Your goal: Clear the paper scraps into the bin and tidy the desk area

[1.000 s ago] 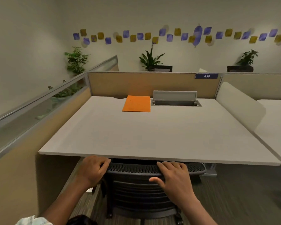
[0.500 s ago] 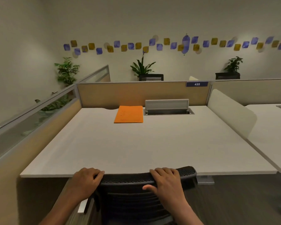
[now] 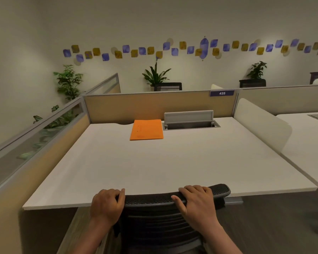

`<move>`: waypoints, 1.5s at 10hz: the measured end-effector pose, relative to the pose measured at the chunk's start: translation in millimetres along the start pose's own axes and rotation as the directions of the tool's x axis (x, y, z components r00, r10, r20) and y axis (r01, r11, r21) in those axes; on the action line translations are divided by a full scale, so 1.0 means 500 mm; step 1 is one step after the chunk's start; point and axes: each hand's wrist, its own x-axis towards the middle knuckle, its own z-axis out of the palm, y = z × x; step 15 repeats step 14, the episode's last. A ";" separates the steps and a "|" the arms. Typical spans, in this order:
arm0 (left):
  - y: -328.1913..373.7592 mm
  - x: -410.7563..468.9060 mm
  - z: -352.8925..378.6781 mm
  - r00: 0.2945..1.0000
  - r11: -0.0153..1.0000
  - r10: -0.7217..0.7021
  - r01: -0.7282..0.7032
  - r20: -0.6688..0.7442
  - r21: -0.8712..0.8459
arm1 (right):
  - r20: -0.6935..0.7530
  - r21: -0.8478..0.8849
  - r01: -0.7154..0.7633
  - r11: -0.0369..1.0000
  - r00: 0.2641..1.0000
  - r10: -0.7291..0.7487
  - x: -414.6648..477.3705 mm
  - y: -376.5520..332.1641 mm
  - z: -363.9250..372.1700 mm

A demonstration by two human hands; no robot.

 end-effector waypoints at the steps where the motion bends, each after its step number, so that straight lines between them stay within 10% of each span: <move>1: -0.009 0.006 -0.002 0.999 0.999 0.032 -0.033 -0.014 -0.022 | 0.006 -0.013 -0.028 1.000 1.000 0.028 0.006 -0.008 0.009; 8: -0.018 -0.001 0.012 0.980 0.993 0.093 -0.105 -0.175 -0.060 | -0.144 -0.003 -0.051 0.999 0.988 0.050 0.005 -0.009 0.050; 13: -0.005 0.060 -0.021 0.979 0.993 -0.086 0.069 0.187 0.095 | 0.273 0.009 -0.380 0.925 0.891 0.363 0.104 -0.025 0.000; 15: 0.010 0.113 -0.049 0.994 0.996 -0.068 0.063 0.087 0.057 | 0.223 0.028 -0.360 0.933 0.912 0.345 0.127 -0.024 -0.004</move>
